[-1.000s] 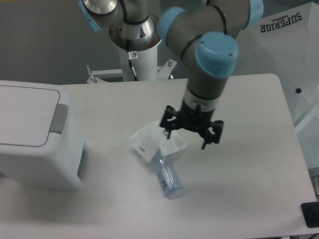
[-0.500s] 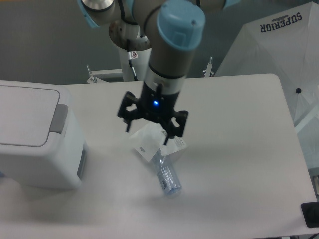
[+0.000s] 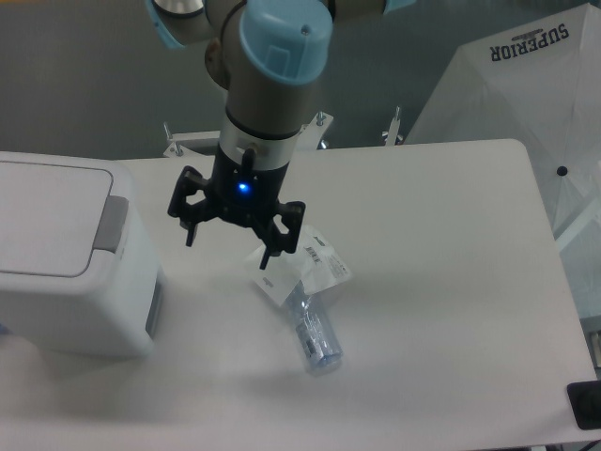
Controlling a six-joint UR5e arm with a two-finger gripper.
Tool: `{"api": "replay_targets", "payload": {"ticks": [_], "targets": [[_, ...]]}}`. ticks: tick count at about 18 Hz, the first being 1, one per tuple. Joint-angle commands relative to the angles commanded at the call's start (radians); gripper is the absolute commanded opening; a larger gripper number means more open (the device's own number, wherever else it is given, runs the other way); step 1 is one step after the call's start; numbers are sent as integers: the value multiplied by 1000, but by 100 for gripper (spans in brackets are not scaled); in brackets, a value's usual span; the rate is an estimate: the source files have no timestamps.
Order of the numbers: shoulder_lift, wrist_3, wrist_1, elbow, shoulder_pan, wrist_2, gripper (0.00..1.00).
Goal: Open the trash can
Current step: 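Move the gripper over the box toward the white trash can lid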
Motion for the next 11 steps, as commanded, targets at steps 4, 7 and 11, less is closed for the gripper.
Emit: {"api": "replay_targets", "payload": {"ticks": [4, 7, 11], "targets": [[23, -43, 0, -6, -37, -3, 100], [35, -65, 2, -31, -66, -3, 100], [55, -74, 3, -69, -92, -2, 100]]}}
